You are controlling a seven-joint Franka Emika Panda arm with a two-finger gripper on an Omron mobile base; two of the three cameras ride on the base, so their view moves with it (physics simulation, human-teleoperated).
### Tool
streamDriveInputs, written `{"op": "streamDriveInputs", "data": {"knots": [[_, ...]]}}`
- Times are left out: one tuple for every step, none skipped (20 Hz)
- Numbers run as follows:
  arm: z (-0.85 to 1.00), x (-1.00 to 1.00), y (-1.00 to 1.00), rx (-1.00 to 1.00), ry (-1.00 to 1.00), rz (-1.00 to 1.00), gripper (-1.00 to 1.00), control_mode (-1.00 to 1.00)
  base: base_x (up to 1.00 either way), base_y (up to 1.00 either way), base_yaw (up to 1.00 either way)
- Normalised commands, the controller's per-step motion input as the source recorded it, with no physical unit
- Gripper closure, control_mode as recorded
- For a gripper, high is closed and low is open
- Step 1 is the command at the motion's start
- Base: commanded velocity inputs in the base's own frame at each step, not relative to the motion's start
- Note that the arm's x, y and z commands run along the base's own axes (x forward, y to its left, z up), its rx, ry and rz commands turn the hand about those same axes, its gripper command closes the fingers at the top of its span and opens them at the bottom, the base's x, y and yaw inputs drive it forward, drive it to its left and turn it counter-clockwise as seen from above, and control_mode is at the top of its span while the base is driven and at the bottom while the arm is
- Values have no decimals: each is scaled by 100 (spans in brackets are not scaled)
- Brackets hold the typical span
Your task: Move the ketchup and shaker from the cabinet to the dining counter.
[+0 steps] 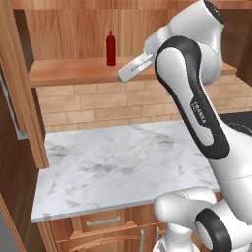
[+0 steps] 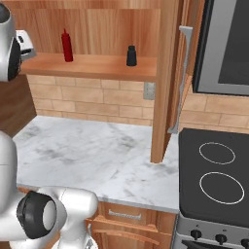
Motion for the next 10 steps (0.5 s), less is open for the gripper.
{"op": "streamDriveInputs", "data": {"knots": [[0, 27, -30, -21, -36, -19, -100, -100, 0, 0, 0], [0, 30, -28, -17, -34, -19, -100, -100, 0, 0, 0], [0, 34, -23, -15, -35, -17, -100, -100, 0, 0, 0], [0, 40, -19, -13, -37, -17, -100, -100, 0, 0, 0], [0, 44, -18, -11, -36, -18, -100, -100, 0, 0, 0], [0, 47, -18, -9, -32, -21, -100, -100, 0, 0, 0], [0, 45, -17, -6, -25, -26, -100, -100, 0, 0, 0], [0, 45, -17, -3, -19, -30, -100, -100, 0, 0, 0], [0, 42, -17, 0, -16, -33, -100, -100, 0, 0, 0], [0, 39, -17, 0, -14, -34, -100, -100, 0, 0, 0]]}}
